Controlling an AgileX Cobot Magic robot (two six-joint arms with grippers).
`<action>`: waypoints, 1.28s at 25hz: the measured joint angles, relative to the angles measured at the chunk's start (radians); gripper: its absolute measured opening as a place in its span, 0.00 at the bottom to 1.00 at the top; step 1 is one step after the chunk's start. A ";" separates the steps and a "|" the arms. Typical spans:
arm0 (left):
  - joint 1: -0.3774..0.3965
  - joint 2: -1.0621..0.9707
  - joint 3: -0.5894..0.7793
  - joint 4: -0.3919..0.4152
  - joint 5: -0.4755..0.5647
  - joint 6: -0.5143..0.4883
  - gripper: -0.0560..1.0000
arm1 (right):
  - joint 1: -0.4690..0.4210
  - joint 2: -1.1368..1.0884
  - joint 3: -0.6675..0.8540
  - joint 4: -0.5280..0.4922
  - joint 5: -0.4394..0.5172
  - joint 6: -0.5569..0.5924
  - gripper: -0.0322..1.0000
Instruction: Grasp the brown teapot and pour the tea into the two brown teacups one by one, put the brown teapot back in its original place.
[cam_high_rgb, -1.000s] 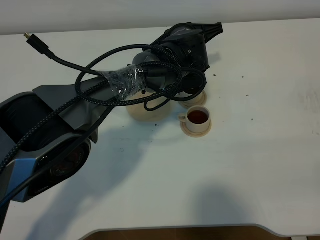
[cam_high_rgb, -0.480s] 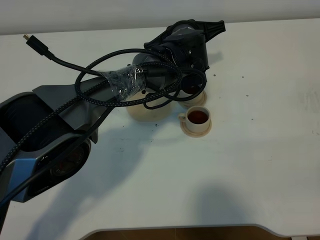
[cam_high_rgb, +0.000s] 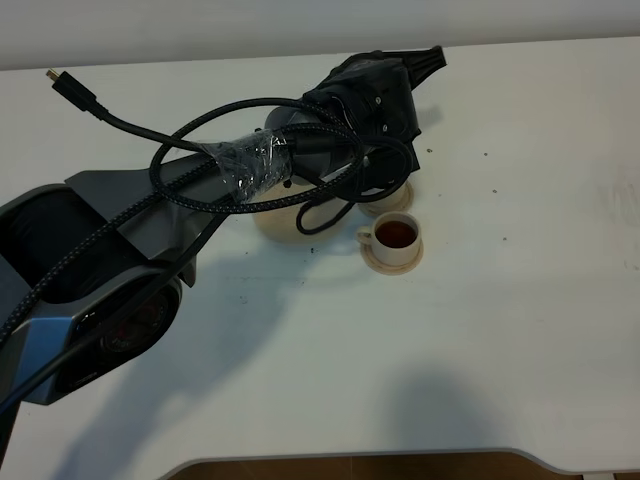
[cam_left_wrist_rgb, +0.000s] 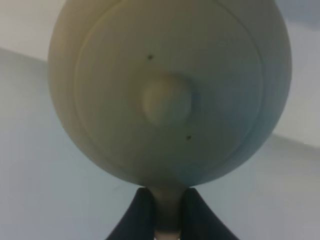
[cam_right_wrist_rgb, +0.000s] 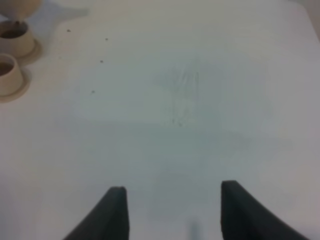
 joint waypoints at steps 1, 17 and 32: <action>0.000 -0.001 0.000 -0.005 0.014 -0.011 0.16 | 0.000 0.000 0.000 0.000 0.000 0.000 0.46; 0.030 -0.085 0.000 -0.141 0.276 -0.317 0.16 | 0.000 0.000 0.000 0.000 0.000 0.000 0.46; 0.150 -0.091 -0.001 -0.660 0.528 -0.746 0.16 | 0.000 0.000 0.000 0.000 0.000 0.000 0.46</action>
